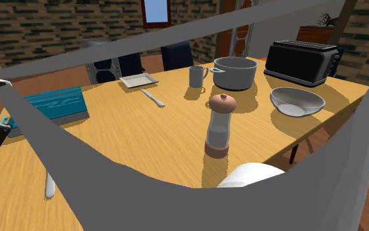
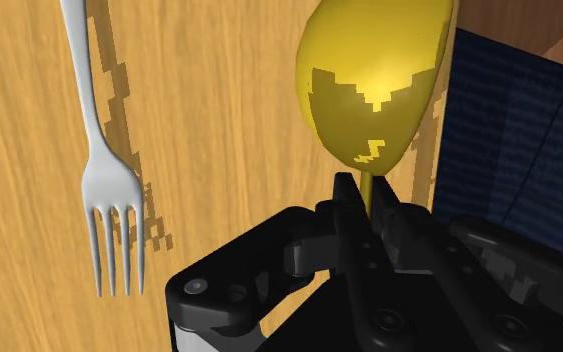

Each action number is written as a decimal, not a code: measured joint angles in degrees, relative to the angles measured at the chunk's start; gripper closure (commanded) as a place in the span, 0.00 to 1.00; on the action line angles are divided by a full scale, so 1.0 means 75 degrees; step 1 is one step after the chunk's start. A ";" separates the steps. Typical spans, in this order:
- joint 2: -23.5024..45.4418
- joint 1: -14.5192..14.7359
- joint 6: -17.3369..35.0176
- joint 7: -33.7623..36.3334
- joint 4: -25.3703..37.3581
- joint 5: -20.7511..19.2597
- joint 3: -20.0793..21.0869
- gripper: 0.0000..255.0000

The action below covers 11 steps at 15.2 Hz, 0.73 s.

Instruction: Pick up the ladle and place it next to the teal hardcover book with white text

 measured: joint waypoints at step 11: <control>0.0157 0.0011 0.0330 -0.0043 -0.0116 0.0016 0.0000 0.00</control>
